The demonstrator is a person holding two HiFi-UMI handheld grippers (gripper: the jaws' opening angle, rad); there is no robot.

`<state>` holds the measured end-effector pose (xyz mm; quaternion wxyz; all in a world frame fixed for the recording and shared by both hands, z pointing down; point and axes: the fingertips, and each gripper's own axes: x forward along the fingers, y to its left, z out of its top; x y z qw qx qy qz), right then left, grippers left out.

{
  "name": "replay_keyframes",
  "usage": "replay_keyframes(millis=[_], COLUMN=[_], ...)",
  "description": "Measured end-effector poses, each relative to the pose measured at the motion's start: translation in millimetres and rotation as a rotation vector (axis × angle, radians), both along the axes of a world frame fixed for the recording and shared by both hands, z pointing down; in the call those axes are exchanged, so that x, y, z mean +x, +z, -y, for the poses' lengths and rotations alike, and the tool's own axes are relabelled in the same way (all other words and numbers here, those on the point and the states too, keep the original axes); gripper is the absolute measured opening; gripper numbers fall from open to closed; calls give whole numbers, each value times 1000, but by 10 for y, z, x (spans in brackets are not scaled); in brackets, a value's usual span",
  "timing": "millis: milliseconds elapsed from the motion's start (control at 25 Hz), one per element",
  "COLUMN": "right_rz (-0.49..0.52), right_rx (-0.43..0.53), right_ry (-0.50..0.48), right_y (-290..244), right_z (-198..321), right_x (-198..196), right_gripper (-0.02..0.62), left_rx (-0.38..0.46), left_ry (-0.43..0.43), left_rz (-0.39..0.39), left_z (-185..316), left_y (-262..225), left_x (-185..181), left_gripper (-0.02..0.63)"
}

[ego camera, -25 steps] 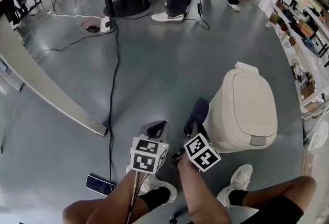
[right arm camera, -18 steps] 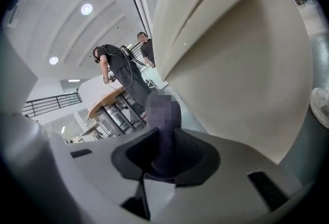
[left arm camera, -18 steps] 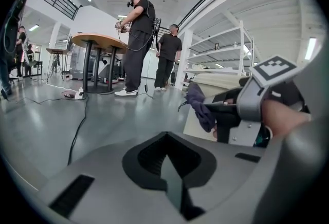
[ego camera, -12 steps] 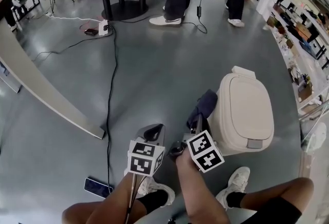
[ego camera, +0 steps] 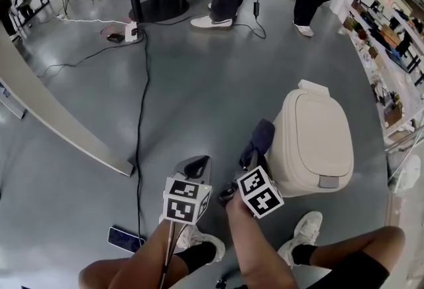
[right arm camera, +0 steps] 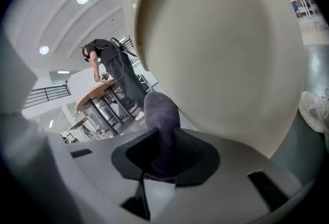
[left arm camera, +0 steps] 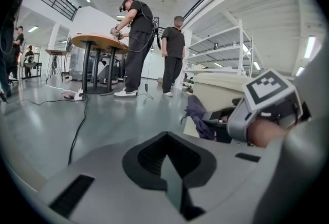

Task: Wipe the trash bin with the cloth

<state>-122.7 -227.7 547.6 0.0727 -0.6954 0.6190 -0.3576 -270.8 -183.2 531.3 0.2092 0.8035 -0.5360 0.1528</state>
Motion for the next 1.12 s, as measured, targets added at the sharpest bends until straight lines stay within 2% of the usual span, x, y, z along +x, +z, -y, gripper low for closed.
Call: replay_keyframes(millis=[440, 760, 1120], right_rz=[-28, -81, -152], right_rx=[-157, -307, -410], right_ry=[11, 14, -4], right_y=[667, 1269, 1750], right_z=[-125, -173, -145], right_x=[52, 106, 109], right_gripper=[98, 98, 98], left_rx=[3, -2, -14], left_ry=[16, 17, 21], left_rz=[19, 24, 26], left_z=[29, 56, 94], left_y=[-7, 16, 45], left_x=[33, 7, 58], left_gripper=[-2, -2, -2])
